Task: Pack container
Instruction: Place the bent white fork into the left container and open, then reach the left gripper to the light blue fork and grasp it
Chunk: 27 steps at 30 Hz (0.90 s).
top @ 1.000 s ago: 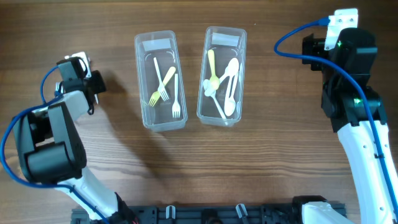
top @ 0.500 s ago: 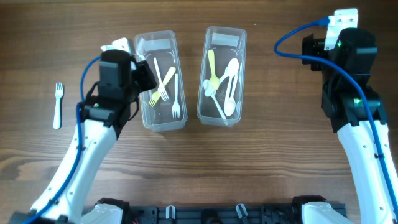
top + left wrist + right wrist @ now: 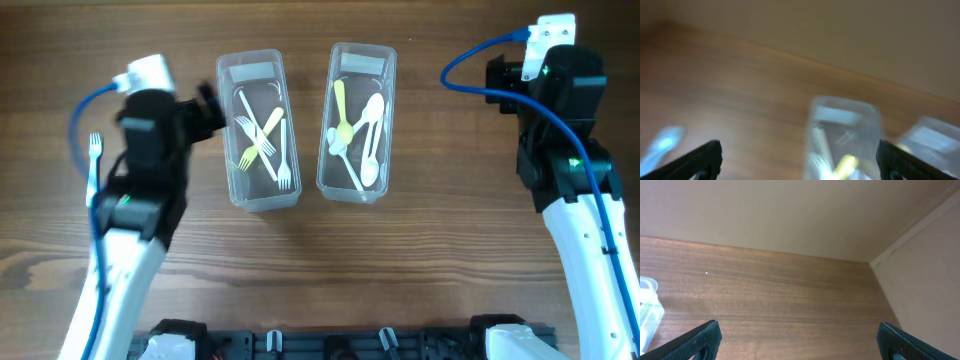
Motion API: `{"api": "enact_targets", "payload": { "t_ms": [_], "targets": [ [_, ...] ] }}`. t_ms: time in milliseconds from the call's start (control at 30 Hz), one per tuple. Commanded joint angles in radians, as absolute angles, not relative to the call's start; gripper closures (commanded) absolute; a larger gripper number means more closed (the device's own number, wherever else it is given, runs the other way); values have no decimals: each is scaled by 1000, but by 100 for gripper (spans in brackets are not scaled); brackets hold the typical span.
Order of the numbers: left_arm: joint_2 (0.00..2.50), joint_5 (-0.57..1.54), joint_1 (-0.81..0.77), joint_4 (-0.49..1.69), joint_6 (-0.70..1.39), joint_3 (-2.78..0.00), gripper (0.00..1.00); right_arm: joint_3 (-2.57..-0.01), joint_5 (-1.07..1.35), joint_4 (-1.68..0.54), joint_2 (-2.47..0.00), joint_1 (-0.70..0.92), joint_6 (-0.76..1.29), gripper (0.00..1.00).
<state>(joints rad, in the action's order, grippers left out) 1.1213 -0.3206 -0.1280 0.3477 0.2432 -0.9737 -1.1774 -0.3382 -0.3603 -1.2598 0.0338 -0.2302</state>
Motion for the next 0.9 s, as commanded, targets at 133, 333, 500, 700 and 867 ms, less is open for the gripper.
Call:
{"api": "enact_targets", "payload": {
  "t_ms": [133, 333, 500, 700, 867],
  "targets": [
    [1238, -488, 108, 533, 228, -961, 0, -1178, -355, -360, -1268, 33, -236, 0],
    [1530, -443, 253, 378, 70, -961, 0, -1178, -355, -360, -1268, 33, -236, 0],
    [1728, -250, 375, 249, -128, -961, 0, -1178, -355, -360, -1268, 33, -236, 0],
    [1782, -7, 518, 145, -234, -961, 0, -1178, -355, -360, -1268, 33, -236, 0],
    [1840, 127, 581, 136, -323, -961, 0, -1178, -355, -360, -1268, 33, -236, 0]
  ]
}}
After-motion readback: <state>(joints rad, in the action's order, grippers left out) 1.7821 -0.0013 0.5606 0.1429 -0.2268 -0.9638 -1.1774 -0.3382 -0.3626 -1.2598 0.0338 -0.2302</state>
